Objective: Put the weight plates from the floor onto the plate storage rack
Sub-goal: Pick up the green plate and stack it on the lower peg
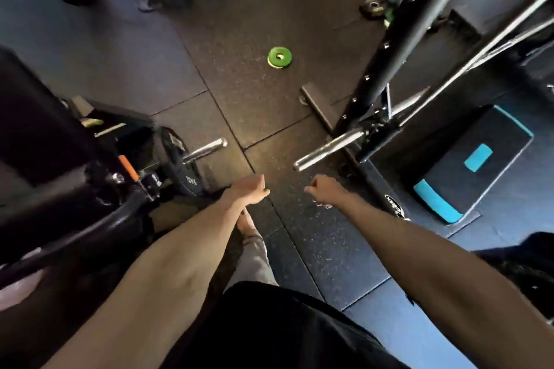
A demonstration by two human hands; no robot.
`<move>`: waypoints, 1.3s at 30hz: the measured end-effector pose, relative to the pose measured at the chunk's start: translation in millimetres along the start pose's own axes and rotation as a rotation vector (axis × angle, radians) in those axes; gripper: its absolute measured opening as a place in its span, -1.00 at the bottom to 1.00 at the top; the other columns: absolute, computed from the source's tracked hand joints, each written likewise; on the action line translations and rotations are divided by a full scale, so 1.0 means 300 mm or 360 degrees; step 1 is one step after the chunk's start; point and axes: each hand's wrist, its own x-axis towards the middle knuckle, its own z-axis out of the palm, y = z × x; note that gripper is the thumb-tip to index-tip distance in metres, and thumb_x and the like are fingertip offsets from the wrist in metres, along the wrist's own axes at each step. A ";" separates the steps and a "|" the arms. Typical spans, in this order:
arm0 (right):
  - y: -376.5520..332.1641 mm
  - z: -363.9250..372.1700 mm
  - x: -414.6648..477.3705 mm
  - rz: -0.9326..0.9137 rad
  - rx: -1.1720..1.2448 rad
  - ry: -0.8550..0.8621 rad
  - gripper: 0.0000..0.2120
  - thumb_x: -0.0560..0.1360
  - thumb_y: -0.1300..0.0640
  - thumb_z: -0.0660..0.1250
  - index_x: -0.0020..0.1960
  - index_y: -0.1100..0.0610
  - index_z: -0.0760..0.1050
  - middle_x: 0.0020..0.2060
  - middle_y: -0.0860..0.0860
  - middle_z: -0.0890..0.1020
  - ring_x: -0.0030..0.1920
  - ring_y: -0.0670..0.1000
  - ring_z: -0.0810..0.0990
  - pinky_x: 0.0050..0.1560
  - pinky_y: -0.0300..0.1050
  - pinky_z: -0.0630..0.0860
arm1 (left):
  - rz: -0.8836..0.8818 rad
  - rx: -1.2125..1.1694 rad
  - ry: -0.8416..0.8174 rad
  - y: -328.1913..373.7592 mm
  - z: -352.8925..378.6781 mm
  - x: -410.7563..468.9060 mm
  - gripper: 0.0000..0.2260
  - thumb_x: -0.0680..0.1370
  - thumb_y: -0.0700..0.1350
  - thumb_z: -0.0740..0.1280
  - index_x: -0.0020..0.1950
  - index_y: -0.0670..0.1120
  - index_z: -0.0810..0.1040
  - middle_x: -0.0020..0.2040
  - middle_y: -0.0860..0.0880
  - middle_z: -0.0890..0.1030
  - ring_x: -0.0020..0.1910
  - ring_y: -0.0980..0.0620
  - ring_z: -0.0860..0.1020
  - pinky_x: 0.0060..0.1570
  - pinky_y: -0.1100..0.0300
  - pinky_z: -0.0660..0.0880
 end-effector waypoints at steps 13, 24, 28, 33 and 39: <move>-0.692 -0.371 0.597 -0.0115 -0.0027 0.0015 -0.69 0.60 0.03 0.27 0.16 0.27 0.53 0.11 0.24 0.64 0.16 0.23 0.60 0.10 -0.01 0.49 | -0.0013 -0.0350 0.0000 -0.230 -0.764 0.473 -0.80 0.63 -0.02 0.25 -0.02 -0.15 0.51 -0.11 -0.14 0.61 -0.06 -0.12 0.60 -0.05 0.11 0.46; -0.855 -0.744 1.292 0.0061 0.0001 -0.0115 -0.66 0.61 -0.02 0.26 0.23 0.21 0.50 0.20 0.21 0.60 0.21 0.21 0.56 0.15 -0.01 0.47 | -0.0062 0.0006 -0.0087 -0.241 -1.202 1.174 -0.85 0.62 0.00 0.25 0.05 -0.07 0.49 0.01 -0.08 0.61 -0.01 -0.05 0.58 -0.09 0.10 0.47; -0.929 -0.915 1.505 0.0119 0.0000 -0.0156 -0.65 0.60 -0.02 0.27 0.25 0.21 0.49 0.24 0.22 0.58 0.25 0.23 0.54 0.20 0.02 0.47 | -0.0048 0.0033 -0.0079 -0.167 -1.403 1.418 -0.73 0.63 -0.08 0.19 0.25 -0.17 0.50 0.11 -0.15 0.62 0.09 -0.12 0.59 0.01 0.07 0.50; -1.020 -1.101 1.735 0.0164 0.0019 -0.0218 -0.65 0.61 -0.02 0.24 0.25 0.22 0.47 0.24 0.23 0.56 0.27 0.22 0.52 0.23 0.03 0.46 | -0.0013 -0.0002 -0.0110 -0.069 -1.615 1.722 -0.80 0.59 -0.09 0.25 0.13 -0.17 0.55 0.05 -0.15 0.65 0.06 -0.12 0.60 -0.03 0.07 0.49; -1.111 -1.290 2.052 0.0243 0.0197 -0.0150 -0.66 0.63 0.01 0.21 0.24 0.25 0.48 0.23 0.26 0.58 0.26 0.25 0.54 0.21 0.02 0.45 | 0.0075 0.0143 -0.0202 -0.011 -1.829 2.162 -0.69 0.59 -0.03 0.28 0.25 -0.19 0.52 0.26 -0.20 0.54 0.25 -0.19 0.51 0.22 0.03 0.47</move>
